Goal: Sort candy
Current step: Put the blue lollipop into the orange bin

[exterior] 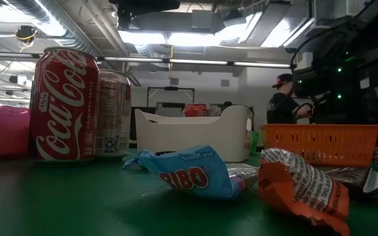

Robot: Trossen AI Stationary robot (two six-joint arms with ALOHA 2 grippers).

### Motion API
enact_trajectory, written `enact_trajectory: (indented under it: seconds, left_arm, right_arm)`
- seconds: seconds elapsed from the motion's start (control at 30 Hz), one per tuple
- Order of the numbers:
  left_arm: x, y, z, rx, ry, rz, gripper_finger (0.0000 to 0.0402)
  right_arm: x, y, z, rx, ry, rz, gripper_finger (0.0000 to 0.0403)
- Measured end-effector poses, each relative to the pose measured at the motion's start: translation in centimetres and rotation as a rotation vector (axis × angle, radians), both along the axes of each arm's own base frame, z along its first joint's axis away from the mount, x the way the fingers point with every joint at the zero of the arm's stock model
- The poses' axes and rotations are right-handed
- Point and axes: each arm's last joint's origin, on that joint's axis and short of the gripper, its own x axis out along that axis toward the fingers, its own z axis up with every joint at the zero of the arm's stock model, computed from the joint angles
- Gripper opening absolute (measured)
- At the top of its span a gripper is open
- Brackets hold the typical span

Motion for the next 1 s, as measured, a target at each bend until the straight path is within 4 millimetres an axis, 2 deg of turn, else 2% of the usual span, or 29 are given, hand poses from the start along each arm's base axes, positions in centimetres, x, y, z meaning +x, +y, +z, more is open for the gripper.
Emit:
enact_trajectory:
  seconds: [0.3, 0.4, 0.57, 0.63, 0.8, 1.0]
  left_arm:
    - [0.0, 0.0, 0.0, 0.000, 0.000, 0.000, 0.0099]
    - [0.0, 0.0, 0.0, 0.000, 0.000, 0.000, 0.0099]
    - [0.0, 0.0, 0.0, 0.000, 0.000, 0.000, 0.0099]
    - [0.0, 0.0, 0.0, 0.000, 0.000, 0.000, 0.0099]
    - [0.0, 0.0, 0.0, 0.000, 0.000, 0.001, 0.0099]
    - [0.0, 0.0, 0.0, 0.000, 0.000, 0.001, 0.0099]
  right_arm:
    - [0.4, -0.4, -1.6, 0.071, 0.074, -0.001, 0.0123]
    - [0.5, -0.4, -1.7, 0.080, 0.063, -0.002, 0.0093]
    - [0.6, -0.4, -1.7, 0.090, 0.044, 0.003, 0.0018]
    - [0.6, -0.4, -1.7, 0.090, 0.043, 0.005, 0.0008]
    - [1.0, -0.6, -0.5, 0.136, 0.019, 0.056, 0.0024]
    - [1.8, -1.1, 2.9, 0.098, -0.087, 0.112, 0.0006]
